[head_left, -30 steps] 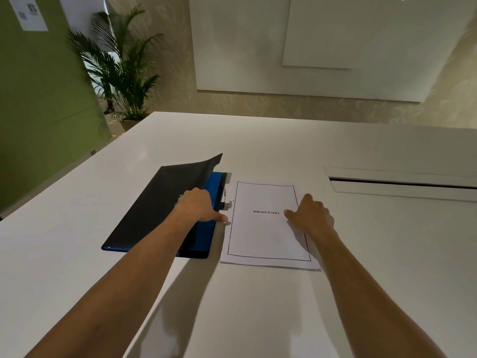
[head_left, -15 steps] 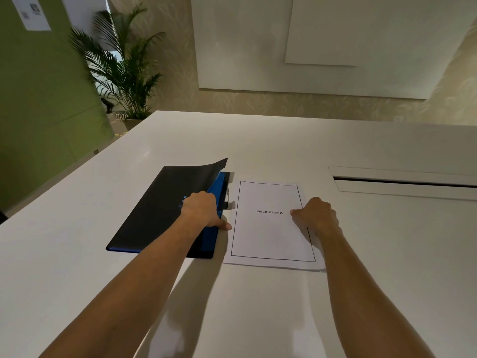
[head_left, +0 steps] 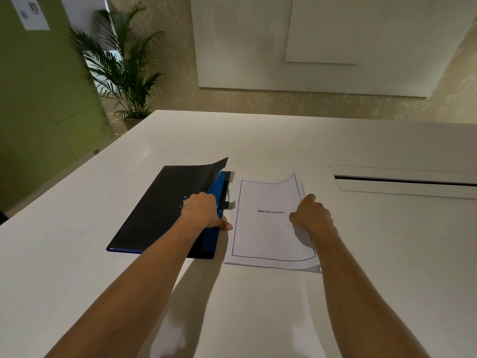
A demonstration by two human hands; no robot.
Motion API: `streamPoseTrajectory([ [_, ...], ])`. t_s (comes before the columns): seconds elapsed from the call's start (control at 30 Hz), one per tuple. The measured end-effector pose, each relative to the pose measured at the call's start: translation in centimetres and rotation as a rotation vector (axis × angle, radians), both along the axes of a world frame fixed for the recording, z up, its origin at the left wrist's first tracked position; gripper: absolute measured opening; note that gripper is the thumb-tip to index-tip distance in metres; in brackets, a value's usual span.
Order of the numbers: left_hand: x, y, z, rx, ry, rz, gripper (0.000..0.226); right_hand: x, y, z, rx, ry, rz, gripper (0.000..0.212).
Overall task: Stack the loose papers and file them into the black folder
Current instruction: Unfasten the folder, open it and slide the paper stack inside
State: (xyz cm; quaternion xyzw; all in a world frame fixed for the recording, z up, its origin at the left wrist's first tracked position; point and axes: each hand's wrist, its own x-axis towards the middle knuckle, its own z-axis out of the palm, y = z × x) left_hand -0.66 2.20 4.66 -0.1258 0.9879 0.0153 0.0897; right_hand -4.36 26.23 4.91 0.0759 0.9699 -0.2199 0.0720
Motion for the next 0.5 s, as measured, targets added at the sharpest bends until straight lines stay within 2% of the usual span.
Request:
streamPoseTrajectory([
  [0.07,0.0,0.0,0.0,-0.001,0.000,-0.003,0.066,-0.1,-0.2,0.0,0.018,-0.002,0.009,0.051],
  [0.3,0.0,0.1,0.0,0.006,0.001,0.000,0.067,-0.2,0.3,0.4,-0.185,-0.004,-0.026,0.056],
  [0.5,0.2,0.0,0.1,0.013,-0.004,0.000,0.066,-1.4,0.7,-0.6,-0.586,-0.078,-0.098,0.073],
])
